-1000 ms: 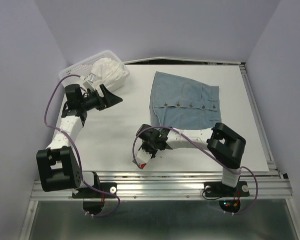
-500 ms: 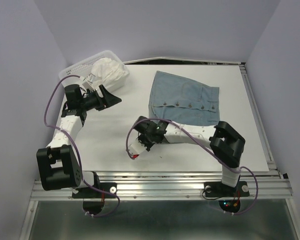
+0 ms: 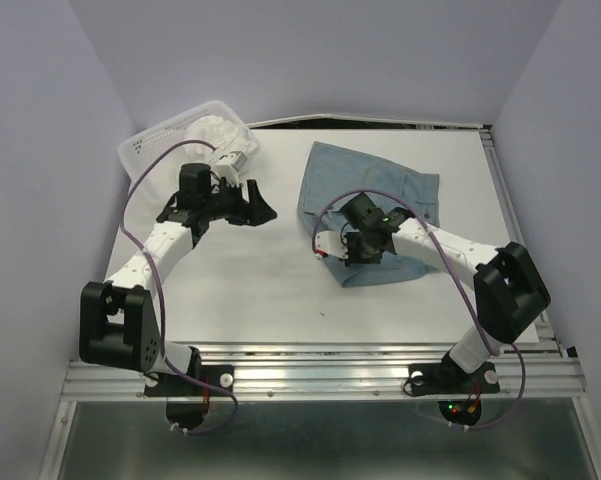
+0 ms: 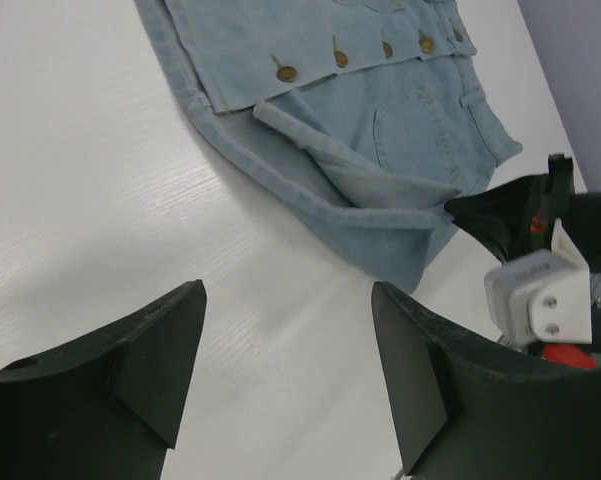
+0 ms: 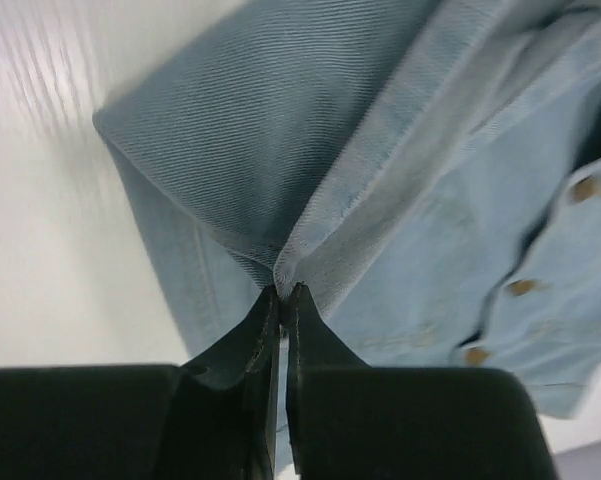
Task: Fold and stack the skirts
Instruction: Flatten the skirt out
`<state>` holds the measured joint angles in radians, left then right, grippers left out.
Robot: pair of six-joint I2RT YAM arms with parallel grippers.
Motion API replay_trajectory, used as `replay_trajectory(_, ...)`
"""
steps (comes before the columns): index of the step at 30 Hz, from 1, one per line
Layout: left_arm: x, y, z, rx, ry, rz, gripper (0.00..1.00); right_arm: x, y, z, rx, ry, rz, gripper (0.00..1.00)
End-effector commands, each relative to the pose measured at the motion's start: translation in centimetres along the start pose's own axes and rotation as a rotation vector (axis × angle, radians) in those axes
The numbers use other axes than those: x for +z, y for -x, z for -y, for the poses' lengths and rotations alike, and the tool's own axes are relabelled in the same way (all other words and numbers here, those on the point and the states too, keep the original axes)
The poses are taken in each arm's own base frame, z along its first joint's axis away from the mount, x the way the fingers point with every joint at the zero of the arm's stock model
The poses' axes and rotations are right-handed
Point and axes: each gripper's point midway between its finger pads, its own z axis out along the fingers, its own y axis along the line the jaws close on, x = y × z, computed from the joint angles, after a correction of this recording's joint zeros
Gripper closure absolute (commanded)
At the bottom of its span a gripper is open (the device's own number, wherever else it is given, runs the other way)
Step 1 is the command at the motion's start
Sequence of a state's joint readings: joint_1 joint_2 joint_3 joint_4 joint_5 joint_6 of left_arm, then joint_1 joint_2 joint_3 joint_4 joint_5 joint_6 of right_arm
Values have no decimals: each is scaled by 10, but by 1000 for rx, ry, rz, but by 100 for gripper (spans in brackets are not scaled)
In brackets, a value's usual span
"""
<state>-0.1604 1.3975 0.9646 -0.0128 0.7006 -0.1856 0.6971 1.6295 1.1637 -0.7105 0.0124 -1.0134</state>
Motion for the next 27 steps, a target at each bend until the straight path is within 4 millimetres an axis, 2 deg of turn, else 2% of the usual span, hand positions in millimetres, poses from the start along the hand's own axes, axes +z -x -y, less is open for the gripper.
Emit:
replay_trajectory(1, 18, -9, 19, 91, -10, -51, 27, -7, -27, -33, 300, 123, 54, 99)
replay_trajectory(5, 47, -27, 37, 141, -39, -121, 35, 4, -25, -56, 437, 228, 99, 99)
replay_trajectory(6, 51, -23, 48, 89, -84, -127, 35, 5, -25, -58, 463, 241, 109, 99)
replay_trajectory(7, 62, -30, 46, 33, -109, -160, 35, 6, -20, -61, 473, 263, 136, 99)
replay_trajectory(8, 67, -27, 53, -5, -143, -169, 36, 7, -18, -62, 493, 267, 144, 99)
replay_trajectory(11, 84, -18, 73, -106, -242, -160, 34, 7, -13, -60, 509, 261, 186, 99)
replay_trajectory(14, 98, -11, 77, -172, -249, -147, 34, 0, -6, -54, 522, 246, 222, 99)
replay_trajectory(15, 100, -8, 76, -186, -241, -139, 34, -8, 1, -46, 518, 229, 253, 99)
replay_trajectory(18, 97, -2, 68, -176, -204, -108, 34, -29, 19, -36, 500, 245, 324, 99)
replay_trajectory(19, 93, 2, 64, -163, -185, -90, 35, -39, 29, -40, 505, 296, 364, 99)
replay_trajectory(20, 92, 3, 59, -160, -158, -90, 35, -51, 40, -31, 494, 299, 406, 99)
replay_trajectory(22, 86, 2, 54, -161, -127, -94, 36, -63, 53, -36, 508, 381, 449, 99)
replay_trajectory(24, 81, -7, 51, -191, -111, -102, 37, -60, 60, -33, 519, 429, 451, 99)
replay_trajectory(25, 76, -4, 57, -191, -131, -86, 39, -59, 60, -37, 534, 466, 439, 99)
replay_trajectory(27, 73, -17, 60, -266, -148, -111, 44, -51, 60, -39, 549, 495, 419, 99)
